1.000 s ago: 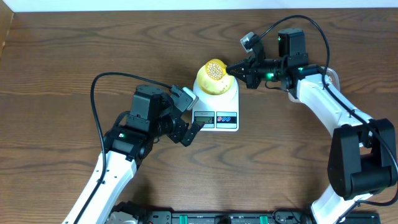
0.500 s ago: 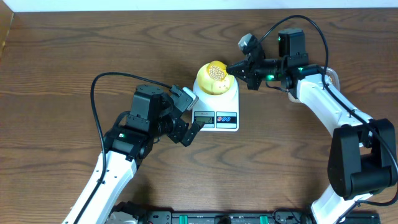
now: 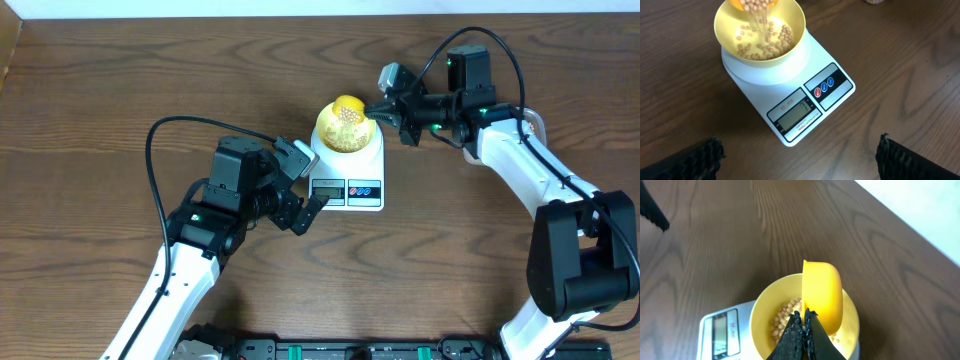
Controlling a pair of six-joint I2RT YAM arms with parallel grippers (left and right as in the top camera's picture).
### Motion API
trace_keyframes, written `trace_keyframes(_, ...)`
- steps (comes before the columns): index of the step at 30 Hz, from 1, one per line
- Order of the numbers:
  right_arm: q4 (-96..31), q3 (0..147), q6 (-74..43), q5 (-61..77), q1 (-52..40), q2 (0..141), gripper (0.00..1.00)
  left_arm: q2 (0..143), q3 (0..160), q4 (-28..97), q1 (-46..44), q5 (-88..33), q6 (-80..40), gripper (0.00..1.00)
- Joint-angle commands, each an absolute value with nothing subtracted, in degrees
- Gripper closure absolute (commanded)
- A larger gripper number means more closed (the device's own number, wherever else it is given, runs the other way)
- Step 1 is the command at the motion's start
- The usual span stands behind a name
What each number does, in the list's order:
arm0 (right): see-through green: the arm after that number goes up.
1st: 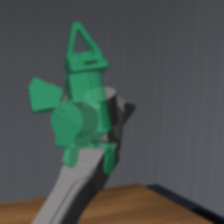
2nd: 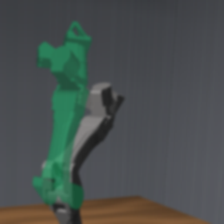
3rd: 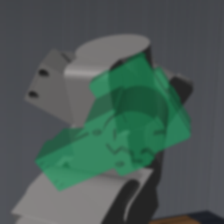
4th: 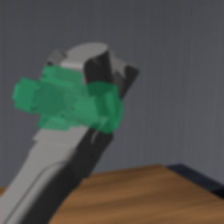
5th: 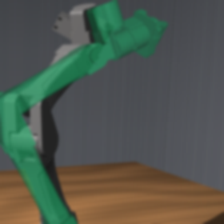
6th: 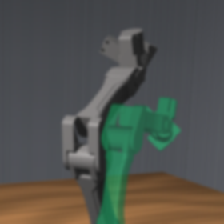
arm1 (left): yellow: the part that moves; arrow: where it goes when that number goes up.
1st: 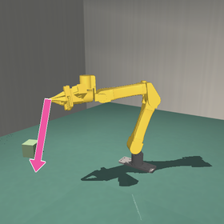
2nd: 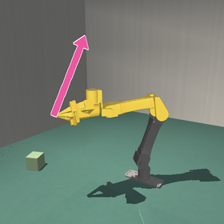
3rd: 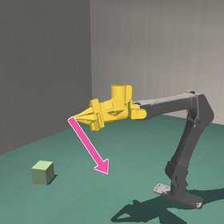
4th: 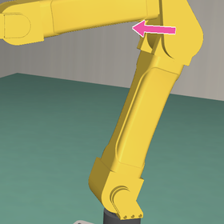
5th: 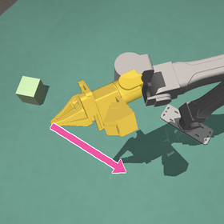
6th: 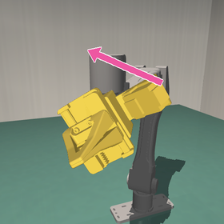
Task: Scoop item into bowl and weigh 50g on scale
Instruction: 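Tilt the scoop to pour soybeans into the yellow bowl, then carry the empty yellow scoop right back to the soybean tub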
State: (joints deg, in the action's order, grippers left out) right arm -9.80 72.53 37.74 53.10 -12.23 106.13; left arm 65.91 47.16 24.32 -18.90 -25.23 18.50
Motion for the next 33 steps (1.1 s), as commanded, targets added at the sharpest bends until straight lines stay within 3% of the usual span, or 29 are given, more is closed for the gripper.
trace_keyframes(1, -9.9, 72.3, 46.3, 53.9, -12.5, 106.8, 0.99, 66.2, 46.3, 24.6, -18.7, -25.9, 19.7, 0.00)
trace_keyframes(17, -9.9, 72.3, 58.4, 53.9, -12.9, 106.8, 0.99, 66.2, 46.3, 24.6, -18.7, -25.9, 19.7, 0.00)
trace_keyframes(29, -9.8, 72.3, 58.3, 54.3, -12.9, 106.8, 0.99, 66.2, 46.3, 24.6, -18.7, -25.9, 19.7, 0.00)
trace_keyframes(33, -6.3, 72.3, 47.6, 55.0, -12.8, 106.8, 0.99, 66.2, 46.3, 24.6, -18.7, -25.9, 19.7, 0.00)
